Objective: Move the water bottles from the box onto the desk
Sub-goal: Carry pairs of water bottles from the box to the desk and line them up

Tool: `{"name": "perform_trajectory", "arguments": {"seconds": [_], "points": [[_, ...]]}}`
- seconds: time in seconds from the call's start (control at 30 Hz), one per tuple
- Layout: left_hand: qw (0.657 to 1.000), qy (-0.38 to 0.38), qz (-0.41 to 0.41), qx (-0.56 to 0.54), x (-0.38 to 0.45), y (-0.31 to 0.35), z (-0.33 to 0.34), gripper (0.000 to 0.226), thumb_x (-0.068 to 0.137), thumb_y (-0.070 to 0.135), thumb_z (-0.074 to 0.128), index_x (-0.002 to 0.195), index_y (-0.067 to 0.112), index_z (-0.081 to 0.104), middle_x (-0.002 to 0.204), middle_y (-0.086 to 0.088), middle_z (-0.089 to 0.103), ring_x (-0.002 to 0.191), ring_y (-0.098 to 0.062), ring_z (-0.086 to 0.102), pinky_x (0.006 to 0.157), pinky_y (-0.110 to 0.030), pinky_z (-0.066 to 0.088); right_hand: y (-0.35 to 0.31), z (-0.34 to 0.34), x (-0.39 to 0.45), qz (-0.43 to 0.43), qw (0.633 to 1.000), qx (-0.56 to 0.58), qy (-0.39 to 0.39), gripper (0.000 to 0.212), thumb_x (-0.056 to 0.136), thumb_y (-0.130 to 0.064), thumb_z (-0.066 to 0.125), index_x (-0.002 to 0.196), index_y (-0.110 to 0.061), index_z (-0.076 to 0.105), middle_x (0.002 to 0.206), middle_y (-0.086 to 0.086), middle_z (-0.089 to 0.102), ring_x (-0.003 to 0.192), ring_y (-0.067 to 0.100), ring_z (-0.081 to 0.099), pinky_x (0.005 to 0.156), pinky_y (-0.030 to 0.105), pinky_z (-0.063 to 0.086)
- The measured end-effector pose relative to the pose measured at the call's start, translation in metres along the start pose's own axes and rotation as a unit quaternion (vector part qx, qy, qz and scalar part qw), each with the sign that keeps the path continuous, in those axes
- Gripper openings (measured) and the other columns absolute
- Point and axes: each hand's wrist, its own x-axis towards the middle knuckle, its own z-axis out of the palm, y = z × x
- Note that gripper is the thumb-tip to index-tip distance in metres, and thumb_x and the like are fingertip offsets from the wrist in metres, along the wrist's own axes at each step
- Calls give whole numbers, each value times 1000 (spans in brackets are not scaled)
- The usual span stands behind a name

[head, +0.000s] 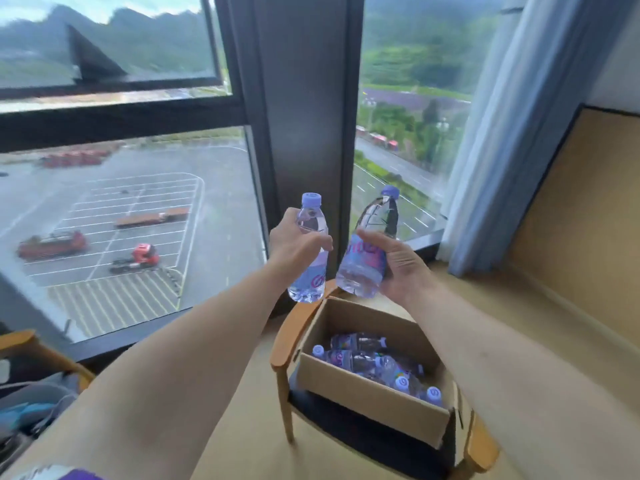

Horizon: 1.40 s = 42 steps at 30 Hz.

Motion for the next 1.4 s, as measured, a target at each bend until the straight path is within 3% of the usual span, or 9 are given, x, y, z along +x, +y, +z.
{"name": "perform_trajectory", "arguments": {"seconds": [0.07, 0.17, 0.33, 0.43, 0.5, 0.7, 0.97, 1.2, 1.4], "points": [[998, 59, -9, -17, -22, 4, -22, 49, 46, 28, 74, 93, 29, 62, 89, 6, 69, 86, -19, 67, 81, -45, 58, 0, 15, -14, -7, 998, -54, -20, 57, 53, -27, 98, 101, -10, 70, 92, 16, 75, 85, 34, 75, 70, 44, 60], [990, 125, -31, -51, -58, 5, -56, 54, 43, 36, 79, 95, 26, 65, 98, 1, 72, 91, -24, 69, 85, -52, 57, 9, 43, -32, -40, 990, -119, -57, 54, 60, -21, 95, 100, -10, 60, 84, 12, 72, 80, 30, 74, 64, 39, 59], [974, 221, -39, -41, -126, -2, -124, 58, 44, 40, 83, 98, 28, 66, 105, 5, 70, 95, -23, 67, 87, -48, 56, 41, 108, -64, -48, 977, -165, -127, 72, 58, -17, 94, 118, -4, 56, 99, 14, 71, 90, 32, 75, 79, 47, 62], [960, 277, -41, -7, -165, -8, -178, 61, 47, 41, 80, 103, 26, 64, 108, 5, 68, 96, -21, 65, 87, -44, 55, 65, 160, -86, -36, 963, -171, -207, 28, 63, -5, 90, 82, -20, 75, 80, 8, 75, 76, 27, 76, 64, 35, 60], [949, 312, -46, 8, -191, -15, -217, 59, 49, 40, 80, 104, 26, 63, 107, 4, 67, 95, -19, 64, 86, -41, 54, 82, 198, -103, -26, 950, -182, -254, 25, 64, 5, 86, 67, -19, 77, 72, 7, 74, 69, 27, 75, 59, 33, 59], [906, 419, -55, 15, -286, -34, -339, 53, 49, 36, 79, 99, 25, 63, 95, 4, 68, 85, -17, 66, 72, -33, 54, 149, 316, -178, -8, 913, -238, -330, 63, 62, 8, 83, 121, -1, 61, 111, 23, 71, 97, 36, 74, 88, 50, 60], [834, 541, -97, 45, -470, -77, -513, 52, 52, 37, 82, 98, 26, 60, 99, 8, 65, 85, -11, 63, 66, -27, 46, 282, 468, -327, 3, 861, -260, -438, 73, 43, -11, 87, 111, -17, 61, 99, 7, 75, 90, 23, 75, 70, 35, 60], [753, 635, -148, 87, -644, -109, -624, 54, 51, 38, 85, 98, 28, 60, 92, 16, 63, 82, -4, 61, 69, -26, 48, 389, 576, -472, 42, 794, -252, -552, 60, 53, -6, 88, 107, -14, 63, 92, 5, 76, 79, 20, 76, 62, 29, 57], [662, 719, -193, 86, -777, -126, -682, 49, 57, 35, 86, 96, 30, 57, 98, 11, 62, 81, -5, 60, 69, -27, 47, 467, 642, -594, 100, 722, -240, -642, 70, 50, -9, 92, 113, -11, 62, 96, 9, 76, 82, 25, 77, 74, 39, 61]]}}
